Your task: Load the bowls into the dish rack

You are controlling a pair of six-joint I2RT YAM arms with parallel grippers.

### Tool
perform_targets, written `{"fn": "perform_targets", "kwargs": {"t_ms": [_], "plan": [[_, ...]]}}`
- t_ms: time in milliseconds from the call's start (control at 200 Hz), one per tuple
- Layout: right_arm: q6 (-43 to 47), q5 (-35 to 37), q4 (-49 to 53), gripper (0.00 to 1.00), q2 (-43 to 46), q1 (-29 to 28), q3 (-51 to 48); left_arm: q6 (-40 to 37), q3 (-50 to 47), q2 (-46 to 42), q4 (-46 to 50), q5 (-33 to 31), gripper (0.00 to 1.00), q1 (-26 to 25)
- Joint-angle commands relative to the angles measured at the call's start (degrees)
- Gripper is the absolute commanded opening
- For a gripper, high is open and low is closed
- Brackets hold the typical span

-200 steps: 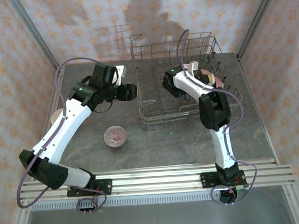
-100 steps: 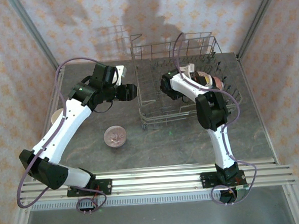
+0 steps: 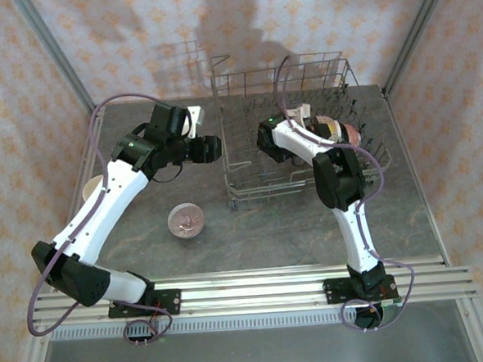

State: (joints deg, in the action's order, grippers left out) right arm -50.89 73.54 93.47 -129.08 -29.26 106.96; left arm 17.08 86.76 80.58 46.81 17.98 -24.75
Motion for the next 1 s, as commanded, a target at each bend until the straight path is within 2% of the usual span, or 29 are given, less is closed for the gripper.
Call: {"fn": "perform_targets", "kwargs": {"t_ms": [0, 465, 936, 996], "plan": [[-0.2, -7.42, 8.48, 0.0, -3.19, -1.06, -0.63, 0.54, -0.8, -1.69, -1.5, -0.26, 0.66, 0.28], [2.13, -10.62, 8.31, 0.0, -5.79, -1.07, 1.73, 0.5, -0.98, -1.78, -2.16, 0.13, 0.66, 0.34], [4.61, -12.38, 7.54, 0.0, -5.84, 1.65, 3.26, 0.47, -1.42, -1.73, -2.49, 0.65, 0.66, 0.76], [5.05, -12.63, 7.06, 0.06, -5.52, 1.92, 3.23, 0.58, -1.33, -1.55, -2.54, 0.75, 0.66, 0.8]]}}
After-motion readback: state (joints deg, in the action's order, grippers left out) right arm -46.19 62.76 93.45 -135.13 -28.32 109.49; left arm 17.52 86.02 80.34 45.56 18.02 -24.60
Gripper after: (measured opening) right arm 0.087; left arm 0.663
